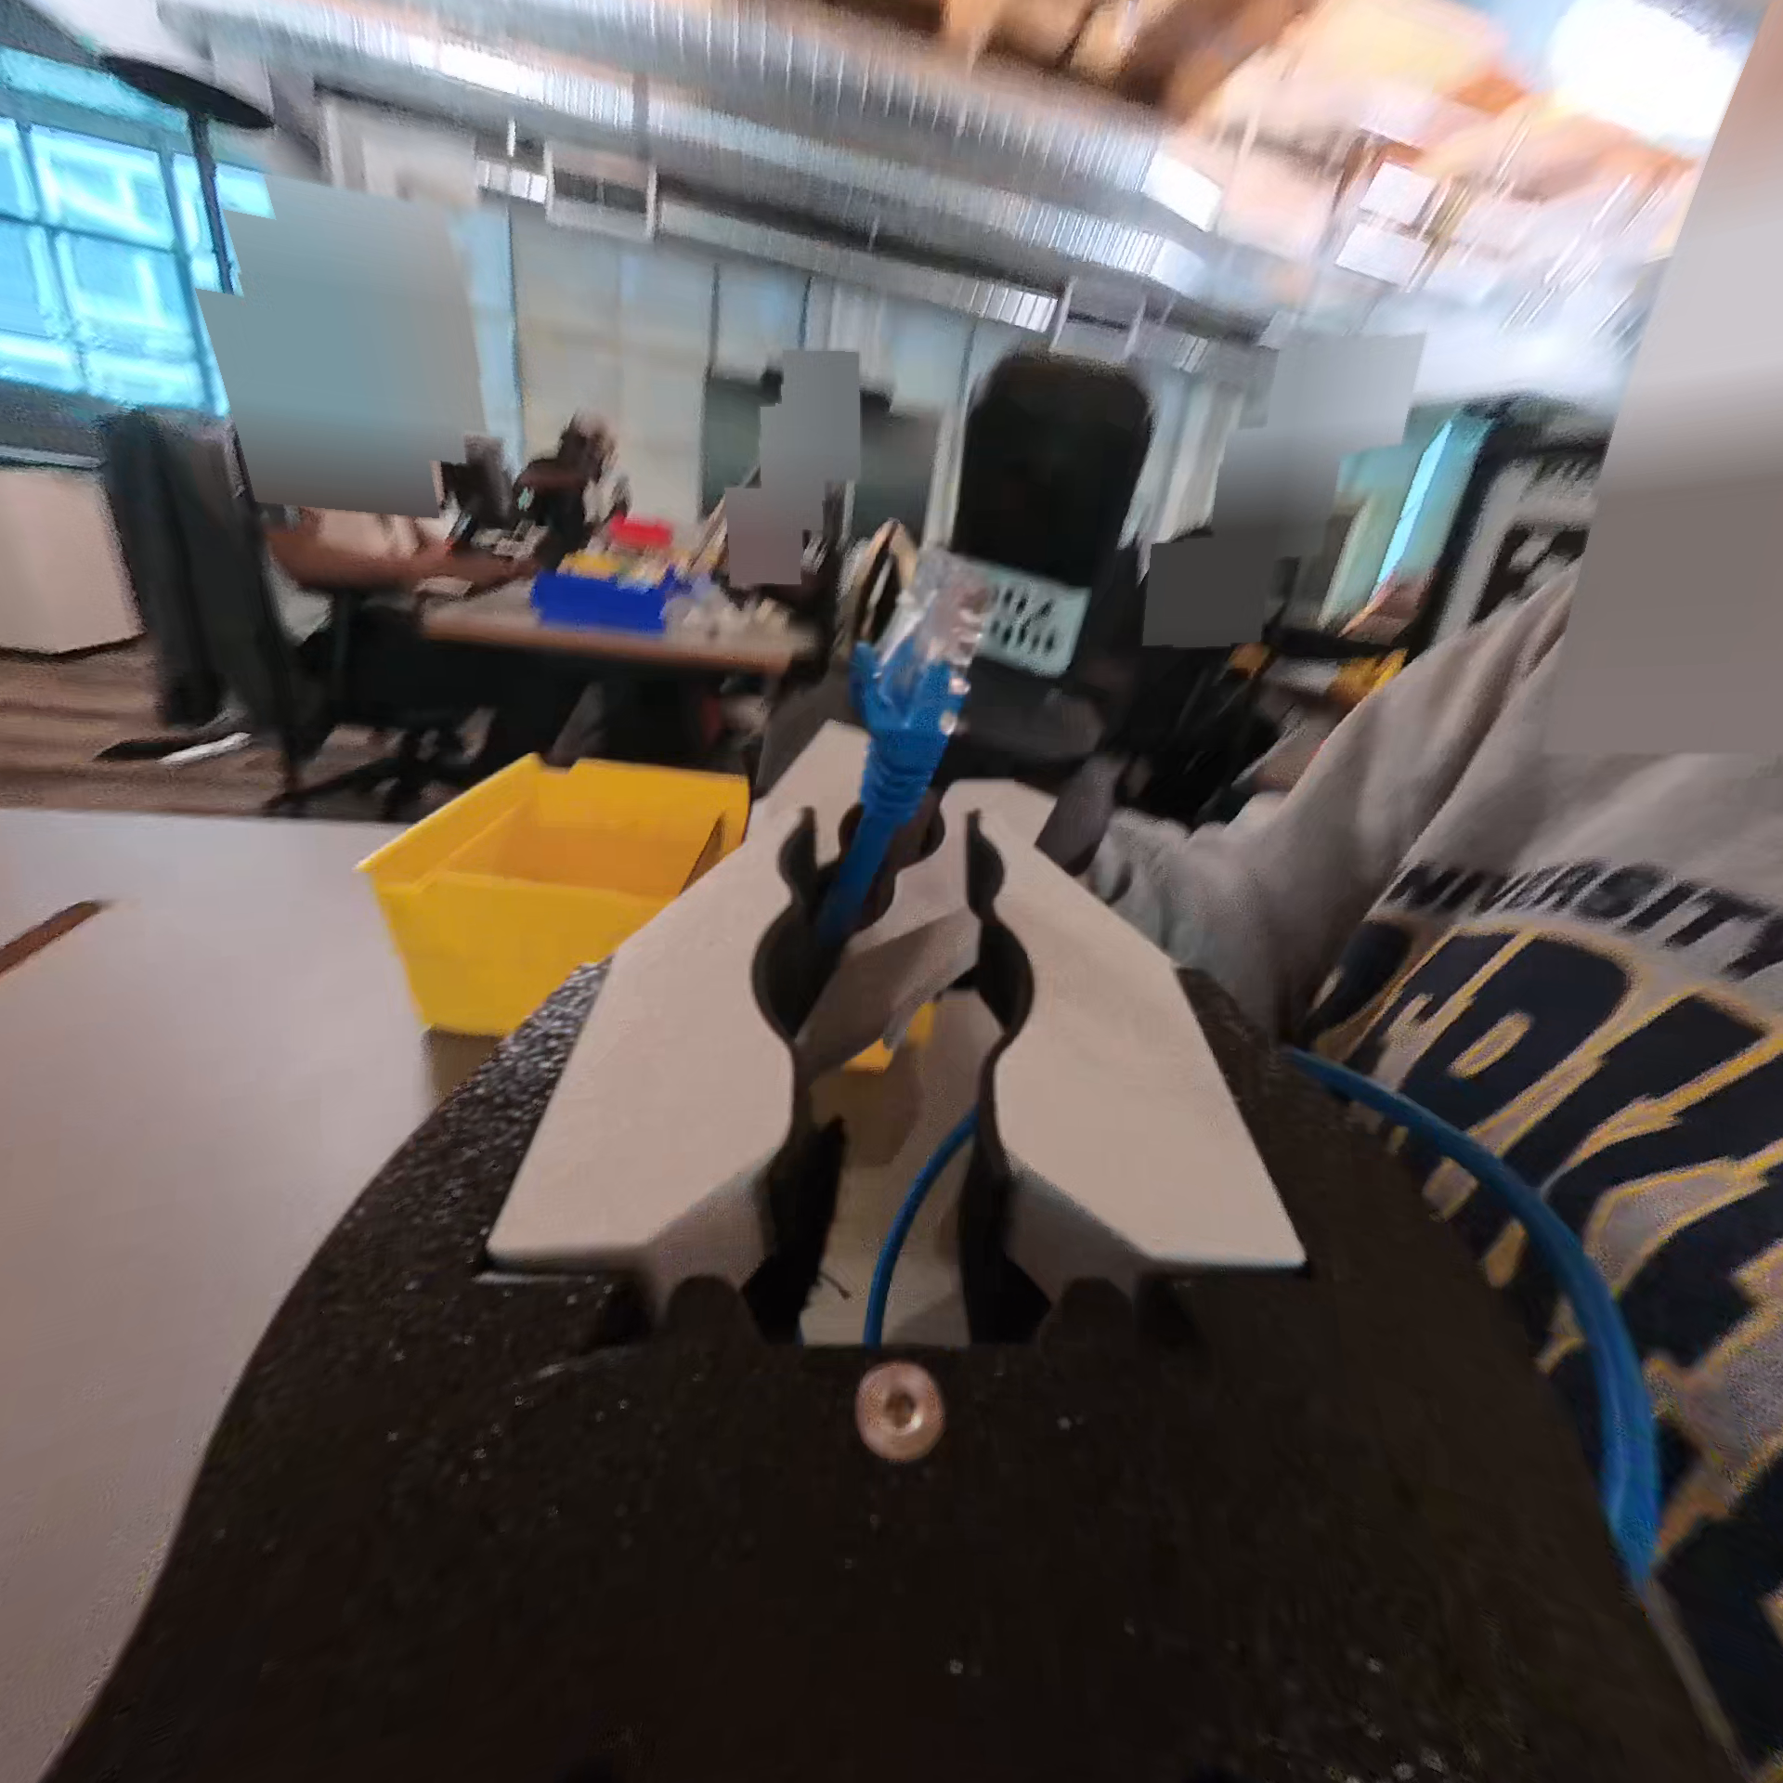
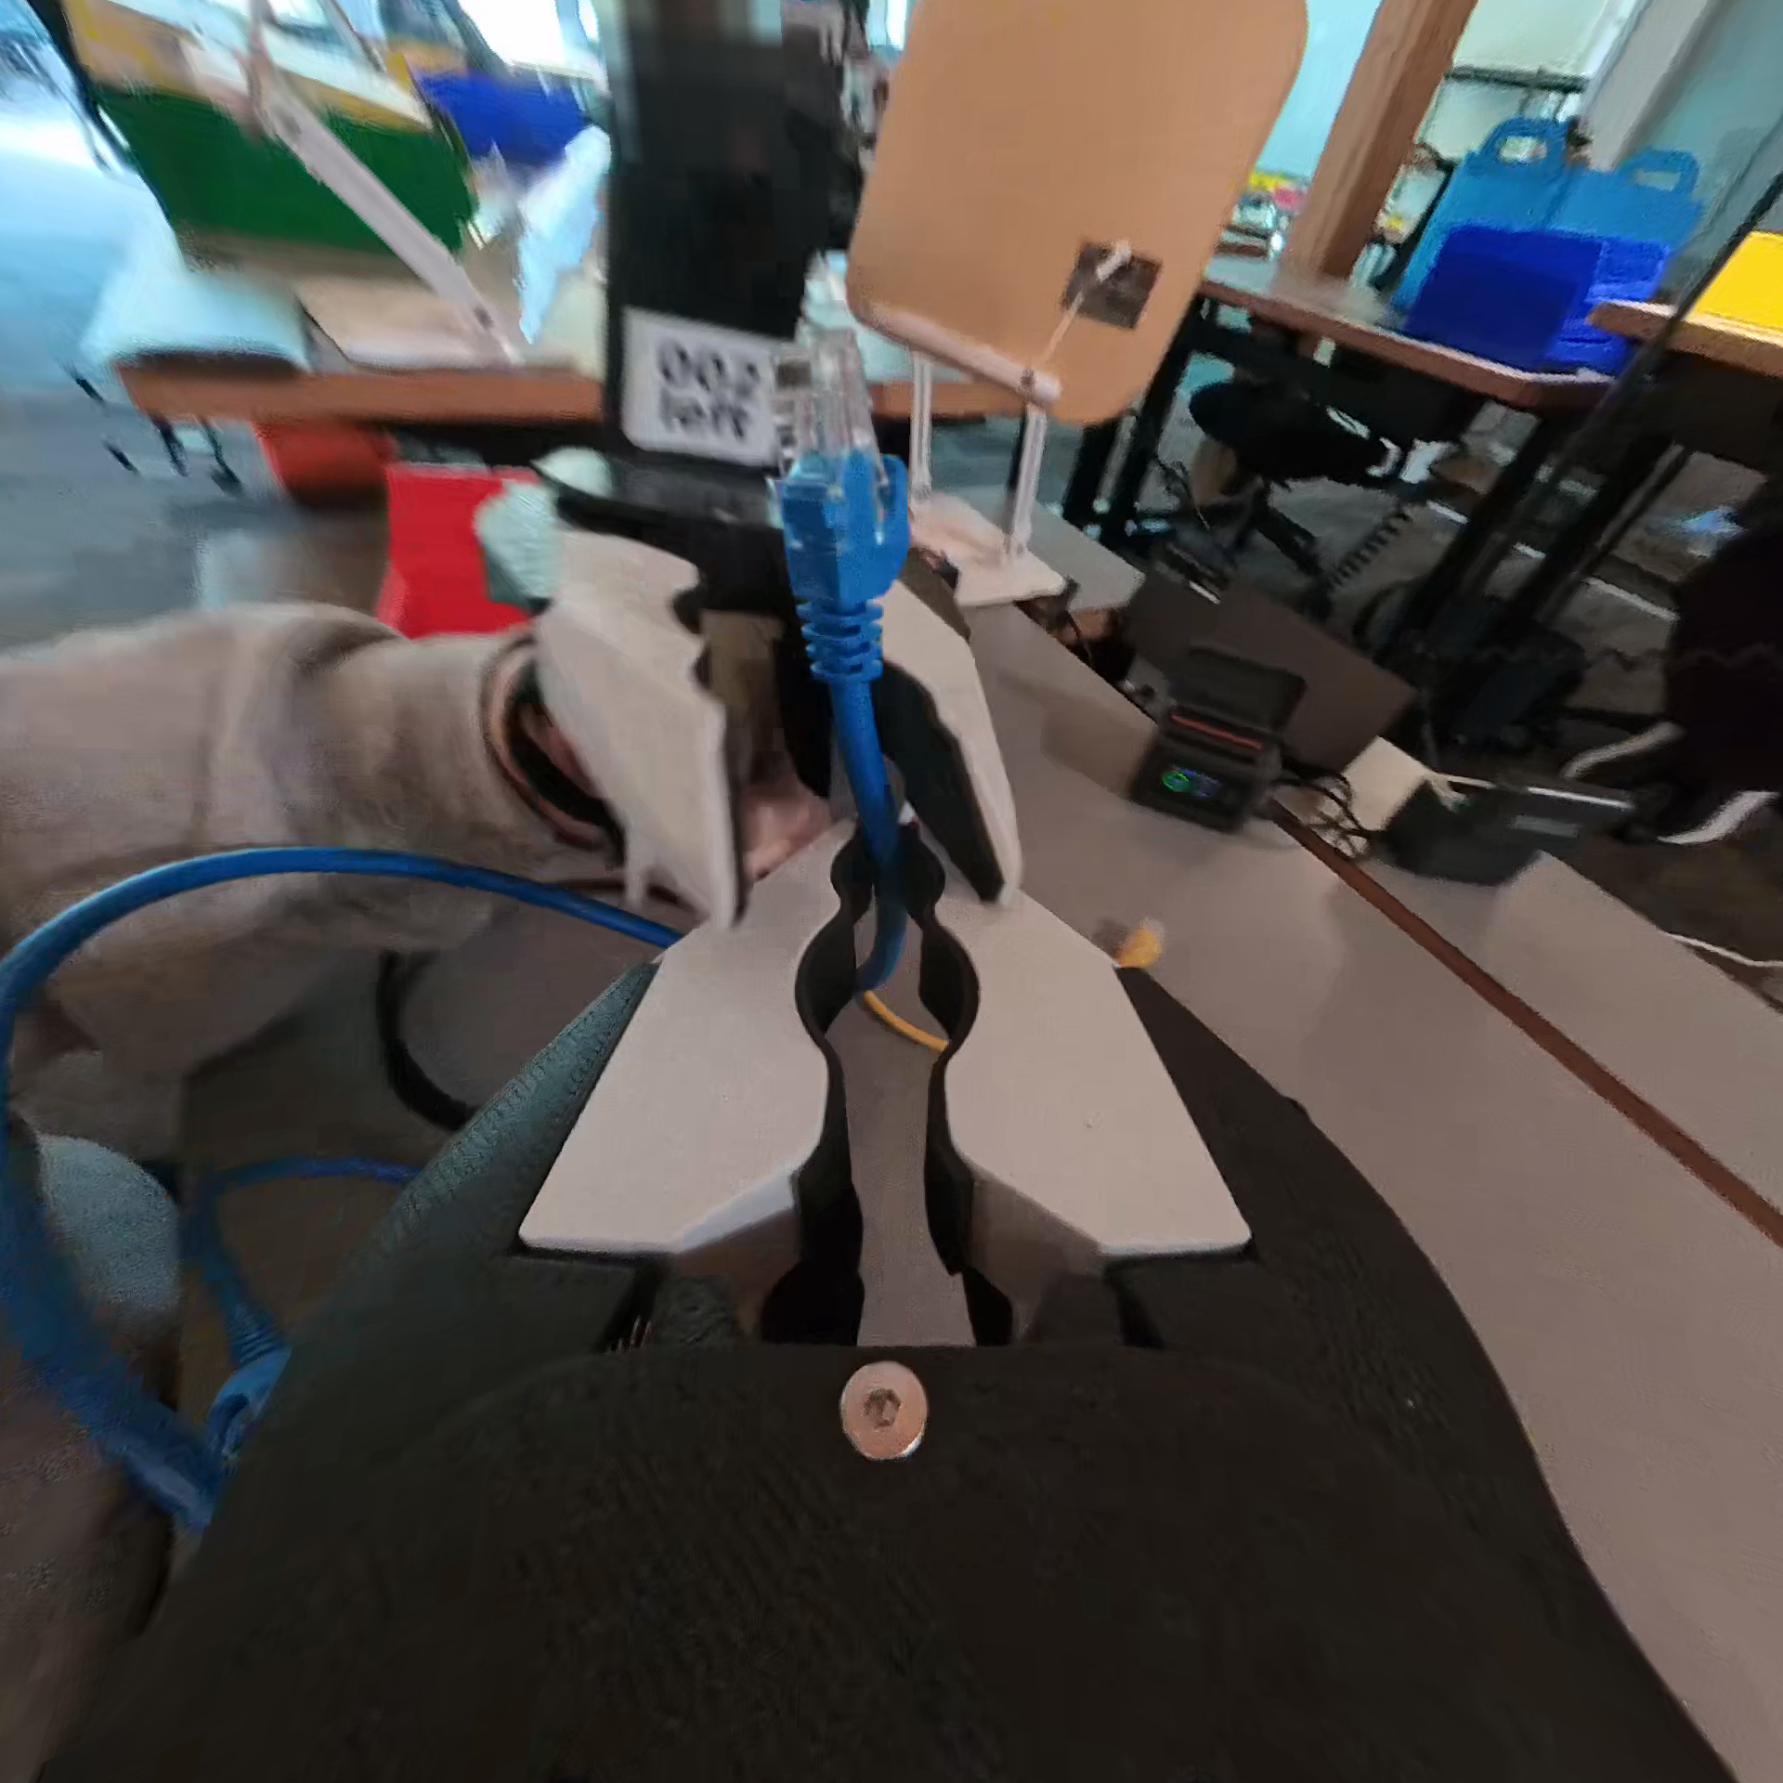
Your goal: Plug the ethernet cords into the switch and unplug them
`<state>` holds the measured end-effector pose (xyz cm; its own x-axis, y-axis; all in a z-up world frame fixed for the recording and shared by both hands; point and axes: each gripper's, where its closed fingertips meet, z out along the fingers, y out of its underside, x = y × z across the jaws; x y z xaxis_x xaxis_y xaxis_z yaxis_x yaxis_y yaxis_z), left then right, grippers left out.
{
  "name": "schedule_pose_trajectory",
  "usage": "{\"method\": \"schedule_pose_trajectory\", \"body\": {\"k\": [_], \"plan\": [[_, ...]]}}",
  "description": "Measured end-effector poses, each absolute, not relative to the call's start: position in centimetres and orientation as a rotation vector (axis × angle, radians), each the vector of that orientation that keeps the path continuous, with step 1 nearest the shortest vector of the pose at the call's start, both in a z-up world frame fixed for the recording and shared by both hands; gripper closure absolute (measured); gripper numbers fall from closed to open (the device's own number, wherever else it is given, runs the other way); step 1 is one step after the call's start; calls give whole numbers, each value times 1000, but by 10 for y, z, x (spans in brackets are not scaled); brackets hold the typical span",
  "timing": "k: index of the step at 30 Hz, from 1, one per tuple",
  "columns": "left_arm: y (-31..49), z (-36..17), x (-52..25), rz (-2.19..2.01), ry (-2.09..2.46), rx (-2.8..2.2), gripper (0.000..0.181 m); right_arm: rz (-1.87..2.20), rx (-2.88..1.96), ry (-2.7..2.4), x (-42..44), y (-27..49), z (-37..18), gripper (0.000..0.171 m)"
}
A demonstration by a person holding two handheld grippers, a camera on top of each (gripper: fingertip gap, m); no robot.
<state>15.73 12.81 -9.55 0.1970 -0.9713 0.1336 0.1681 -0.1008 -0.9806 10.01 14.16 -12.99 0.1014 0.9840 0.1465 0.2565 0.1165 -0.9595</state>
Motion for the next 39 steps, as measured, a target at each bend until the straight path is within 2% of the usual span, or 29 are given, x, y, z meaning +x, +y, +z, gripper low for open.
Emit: {"method": "schedule_pose_trajectory", "body": {"k": [1, 2, 3, 6, 11, 13, 16, 18, 20, 25, 27, 29, 31, 33, 34, 35, 36, 37, 39], "plan": [[128, -100, 162, -1115, 921, -1299, 144, 843, -1347, -1381, 103, 143, -132, 168], [133, -99, 161, -1016, 906, -1317, 123, 801, -1349, -1399, 107, 145, -133, 167], [137, -99, 158, -921, 905, -1338, 114, 769, -1348, -1403, 111, 147, -133, 168], [135, -96, 150, -833, 929, -1360, 126, 617, -1338, -1428, 125, 155, -134, 168], [133, -97, 143, -671, 966, -1429, 120, 108, -1249, -1565, 151, 170, -144, 168], [131, -104, 145, -581, 1023, -1466, 129, -38, -1198, -1610, 156, 170, -146, 168], [126, -121, 151, -447, 1151, -1523, 162, -228, -1138, -1657, 166, 172, -147, 169], [122, -128, 155, -398, 1219, -1529, 169, -272, -1110, -1678, 170, 170, -148, 169], [115, -126, 158, -396, 1250, -1460, 169, -144, -1091, -1675, 169, 159, -149, 166], [86, -101, 165, -701, 1175, -1192, 170, 702, -1085, -1566, 161, 99, -123, 152], [78, -96, 167, -801, 1137, -1119, 171, 882, -1067, -1516, 163, 90, -112, 146], [74, -96, 170, -874, 1116, -1084, 170, 971, -1040, -1486, 165, 84, -107, 159], [72, -96, 173, -913, 1095, -1055, 170, 1031, -1026, -1479, 166, 79, -106, 161], [72, -98, 174, -935, 1082, -1055, 171, 1079, -1011, -1453, 167, 76, -104, 157], [73, -100, 174, -936, 1078, -1061, 170, 1103, -1017, -1441, 168, 75, -103, 149], [73, -102, 175, -941, 1075, -1062, 170, 1123, -1024, -1436, 168, 75, -105, 151], [73, -102, 175, -953, 1071, -1059, 170, 1127, -1023, -1432, 169, 75, -106, 163], [73, -102, 175, -961, 1062, -1060, 170, 1124, -1007, -1429, 169, 73, -106, 167], [72, -103, 176, -983, 1060, -1059, 171, 1118, -999, -1418, 170, 72, -107, 167]]}}
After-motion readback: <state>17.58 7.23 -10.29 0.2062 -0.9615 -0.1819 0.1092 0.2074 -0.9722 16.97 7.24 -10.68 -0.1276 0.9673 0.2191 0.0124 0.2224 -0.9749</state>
